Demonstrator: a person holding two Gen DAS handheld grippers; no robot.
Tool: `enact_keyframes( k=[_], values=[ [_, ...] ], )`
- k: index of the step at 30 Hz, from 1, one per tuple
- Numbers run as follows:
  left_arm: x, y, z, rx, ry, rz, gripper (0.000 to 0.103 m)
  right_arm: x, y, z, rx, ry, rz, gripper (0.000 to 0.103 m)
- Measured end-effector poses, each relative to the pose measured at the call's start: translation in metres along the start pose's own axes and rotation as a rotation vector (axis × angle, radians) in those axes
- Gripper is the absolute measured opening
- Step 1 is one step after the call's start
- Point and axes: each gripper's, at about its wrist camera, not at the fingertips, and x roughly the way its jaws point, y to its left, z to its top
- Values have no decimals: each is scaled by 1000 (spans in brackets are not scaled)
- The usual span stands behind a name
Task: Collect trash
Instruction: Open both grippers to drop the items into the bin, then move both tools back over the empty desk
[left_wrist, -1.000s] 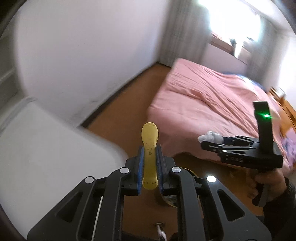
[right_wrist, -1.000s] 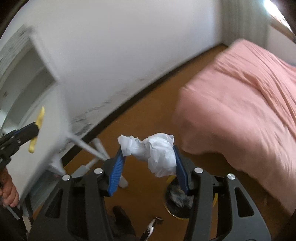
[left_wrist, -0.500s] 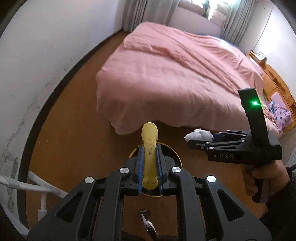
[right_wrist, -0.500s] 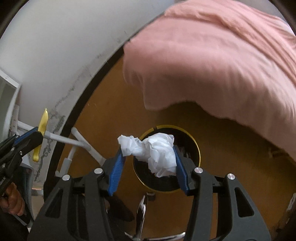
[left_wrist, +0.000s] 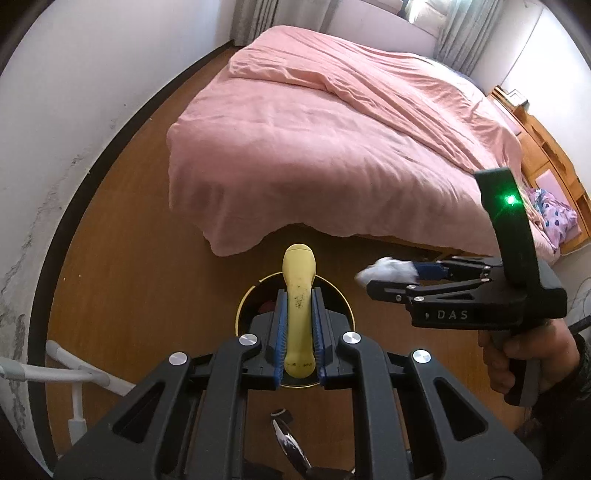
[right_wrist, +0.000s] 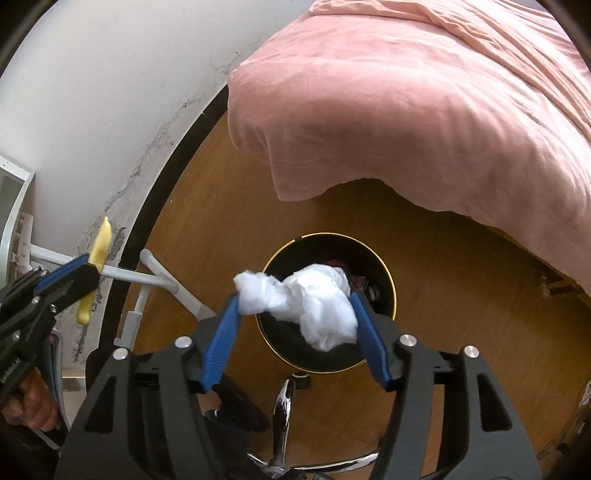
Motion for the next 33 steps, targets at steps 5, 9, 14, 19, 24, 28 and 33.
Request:
enact_keyframes(
  k=[5,9,14,19,24,28,33],
  values=[
    [13,-5,-5,21,43,-18,12,-5,-6,3,18,-22,12,67],
    [28,-11,-7,37,93,-55,12,-13,-12,6,52,-54,13,68],
    [43,-22,-6,62,146,-76,12,-21,-22,10,93,-94,-3,69],
    [51,-32,-3,93,160,-78,13,-27,-29,13,120,-124,-4,69],
    [46,-34,3,95,134,-67,33,-35,-30,12,119,-147,-13,69],
    [19,-28,5,97,65,-4,66,-41,-25,11,96,-163,-26,73],
    [-55,-12,4,40,-104,130,87,-56,6,22,1,-193,-23,76]
  ],
)
